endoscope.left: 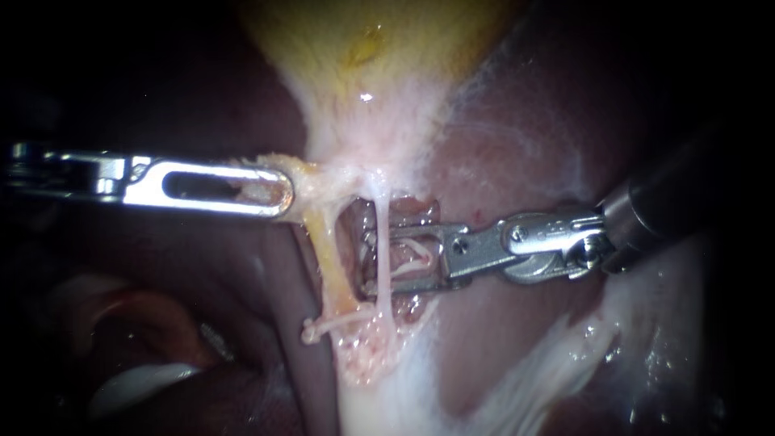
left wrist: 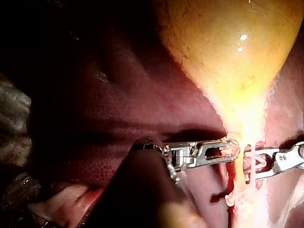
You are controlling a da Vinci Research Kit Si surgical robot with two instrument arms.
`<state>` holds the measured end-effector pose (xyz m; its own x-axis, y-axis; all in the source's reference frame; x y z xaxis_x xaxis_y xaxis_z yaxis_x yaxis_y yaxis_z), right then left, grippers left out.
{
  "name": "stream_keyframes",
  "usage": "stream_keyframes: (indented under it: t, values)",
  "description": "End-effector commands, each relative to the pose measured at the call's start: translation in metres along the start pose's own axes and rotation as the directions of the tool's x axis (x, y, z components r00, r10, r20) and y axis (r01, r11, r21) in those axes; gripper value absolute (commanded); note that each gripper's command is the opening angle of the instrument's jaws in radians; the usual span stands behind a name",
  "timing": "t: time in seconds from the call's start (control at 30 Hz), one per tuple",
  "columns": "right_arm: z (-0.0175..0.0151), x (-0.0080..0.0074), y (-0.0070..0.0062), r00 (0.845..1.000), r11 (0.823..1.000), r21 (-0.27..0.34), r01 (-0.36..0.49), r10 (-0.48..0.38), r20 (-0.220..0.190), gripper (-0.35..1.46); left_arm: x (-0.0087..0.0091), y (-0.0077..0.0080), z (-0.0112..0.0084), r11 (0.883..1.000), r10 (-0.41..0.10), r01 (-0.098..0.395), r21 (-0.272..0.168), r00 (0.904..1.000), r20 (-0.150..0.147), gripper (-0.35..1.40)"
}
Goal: Clipping second clip left tube
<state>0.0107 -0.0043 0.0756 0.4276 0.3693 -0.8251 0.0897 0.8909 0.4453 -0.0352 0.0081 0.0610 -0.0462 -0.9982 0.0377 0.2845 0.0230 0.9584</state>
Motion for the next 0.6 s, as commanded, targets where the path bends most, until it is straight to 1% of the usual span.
stream_keyframes:
  t: [0.03,0.13,0.27,0.37,0.6]
  values:
    - [0.0000,0.0000,0.0000,1.000,1.000,0.000,0.000,0.000,0.000,0.28,0.0000,0.0000,0.0000,1.000,0.000,0.000,0.000,1.0000,0.000,-0.35]
    - [-0.0002,0.0000,0.0000,1.000,1.000,0.000,0.000,0.000,0.000,0.30,0.0000,0.0000,0.0000,1.000,0.000,0.000,0.000,1.0000,0.000,-0.35]
    - [-0.0009,0.0002,0.0002,1.000,1.000,0.004,-0.003,0.003,-0.002,0.36,0.0000,0.0000,-0.0001,1.000,0.000,0.000,0.000,1.0000,-0.001,-0.35]
    - [-0.0020,0.0006,0.0004,1.000,1.000,0.003,-0.012,0.012,-0.003,0.39,0.0000,0.0000,-0.0002,1.000,0.000,0.000,0.001,1.0000,-0.001,-0.35]
    - [-0.0055,0.0016,0.0009,1.000,1.000,-0.011,0.005,-0.005,-0.006,0.41,0.0000,0.0001,-0.0004,1.000,0.000,0.000,0.001,1.0000,-0.002,-0.35]
